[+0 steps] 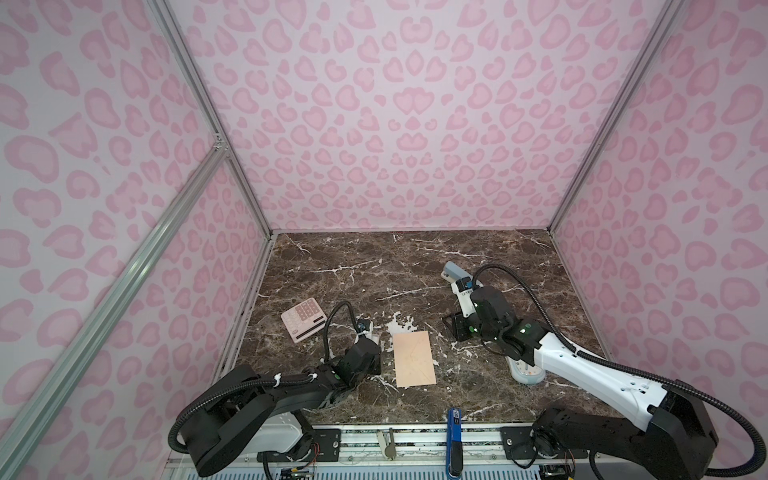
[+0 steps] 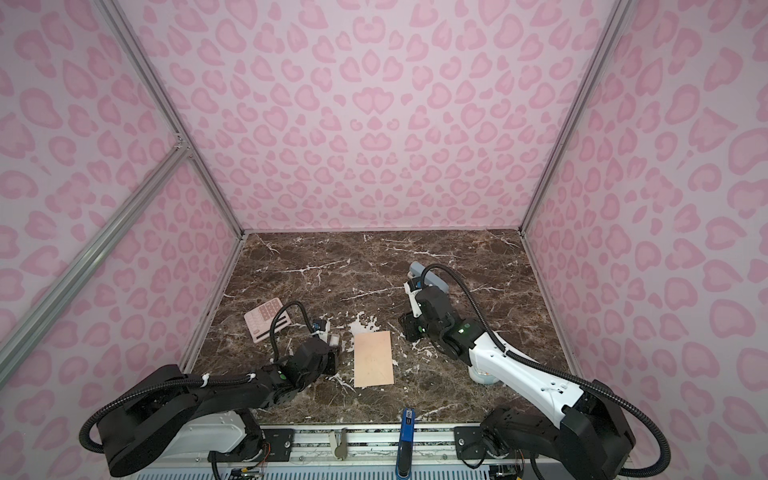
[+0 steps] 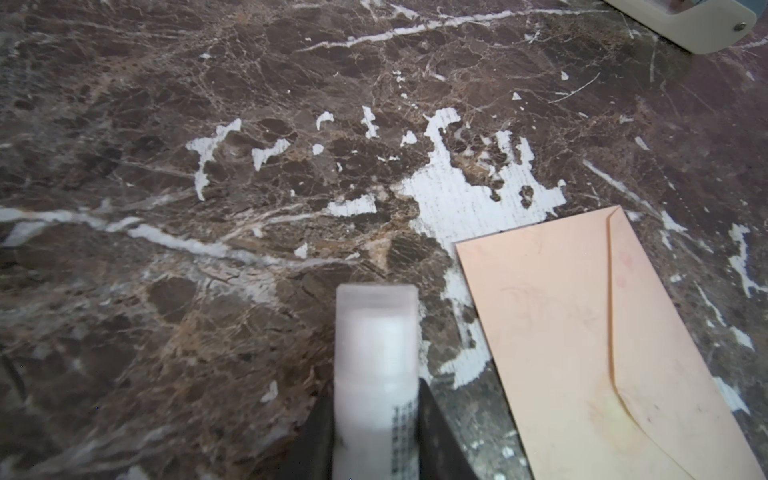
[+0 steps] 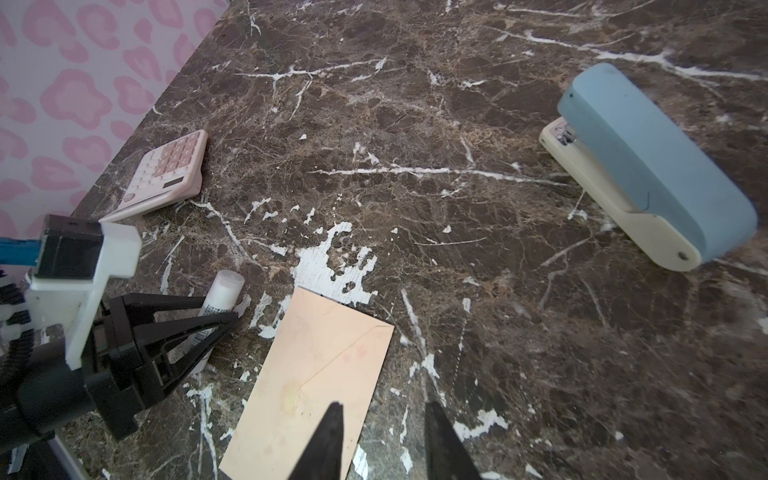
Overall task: Place the letter into the envelope and seal it
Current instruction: 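Lower the capped glue stick beside the envelope and open the left gripper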
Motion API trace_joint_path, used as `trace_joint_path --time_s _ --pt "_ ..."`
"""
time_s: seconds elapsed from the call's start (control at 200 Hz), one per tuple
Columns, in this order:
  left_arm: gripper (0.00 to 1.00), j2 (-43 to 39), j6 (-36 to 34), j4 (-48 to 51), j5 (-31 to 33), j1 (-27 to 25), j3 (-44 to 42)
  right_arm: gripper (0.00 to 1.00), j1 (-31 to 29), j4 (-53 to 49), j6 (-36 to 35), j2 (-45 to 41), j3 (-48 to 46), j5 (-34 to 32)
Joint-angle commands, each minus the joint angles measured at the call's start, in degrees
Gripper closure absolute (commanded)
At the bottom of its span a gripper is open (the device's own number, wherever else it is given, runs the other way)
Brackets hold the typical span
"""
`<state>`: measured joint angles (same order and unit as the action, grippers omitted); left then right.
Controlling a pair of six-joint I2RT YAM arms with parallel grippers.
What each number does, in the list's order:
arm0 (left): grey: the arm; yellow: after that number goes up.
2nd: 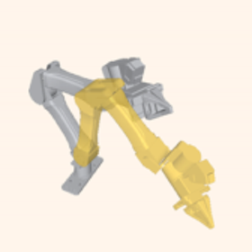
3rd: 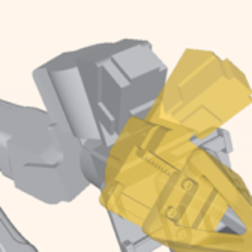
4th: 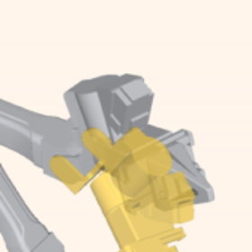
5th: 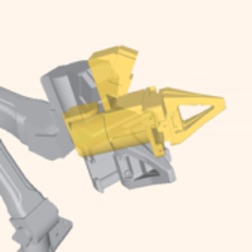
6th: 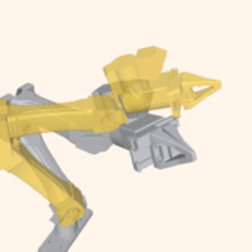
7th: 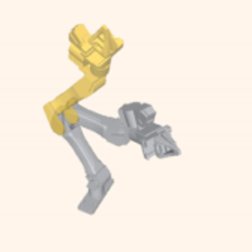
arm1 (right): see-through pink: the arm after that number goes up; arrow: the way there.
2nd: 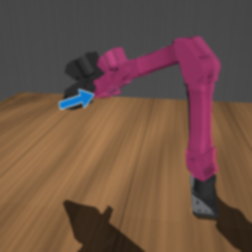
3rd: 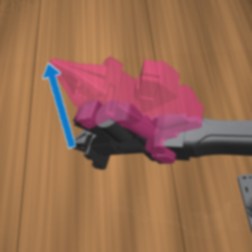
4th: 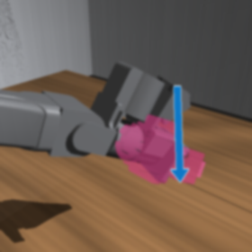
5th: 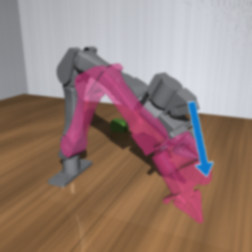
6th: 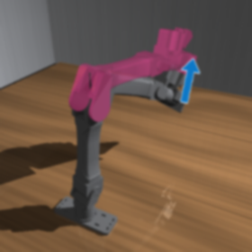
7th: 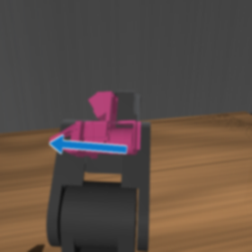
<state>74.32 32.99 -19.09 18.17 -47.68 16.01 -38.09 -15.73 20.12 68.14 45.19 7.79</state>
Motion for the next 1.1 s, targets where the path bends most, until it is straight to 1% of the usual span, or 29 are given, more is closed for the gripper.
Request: trace_joint_path --time_s 0.0,0.48,0.565,0.67,0.68,0.7,0.86,1.095 --pt "0.81 -0.5 0.6 2.9 -0.7 0.0 0.0 0.65 0.1 0.9 -0.5 0.2 0.2 0.1" --pt "0.67 -0.1 0.6 4.1 -0.3 0.0 0.4 0.65 0.1 0.2 -0.7 0.0 0.4 -0.1" --pt "0.65 0.1 0.6 4.2 -0.3 0.0 0.5 0.65 0.3 0.0 -0.7 -0.1 0.4 -0.1" --pt "0.65 -0.1 0.8 4.2 -0.2 0.0 0.4 0.65 0.3 0.0 -0.6 -0.3 0.4 -0.1" --pt "0.61 -0.1 0.8 4.2 -0.2 0.0 0.4 0.65 0.3 0.0 -0.6 -0.3 0.4 -0.1" --pt "0.60 -0.1 0.8 4.2 -0.2 0.0 0.5 0.65 0.3 0.0 -0.6 -0.3 0.4 -0.2" --pt "0.54 -0.8 0.7 4.8 -0.5 -0.1 0.7 0.65 0.3 0.0 -0.7 -0.4 0.4 -0.2" --pt "0.44 -3.8 -0.3 6.3 -0.8 -0.2 1.3 0.65 0.4 0.0 -0.7 -0.6 0.2 -0.2"
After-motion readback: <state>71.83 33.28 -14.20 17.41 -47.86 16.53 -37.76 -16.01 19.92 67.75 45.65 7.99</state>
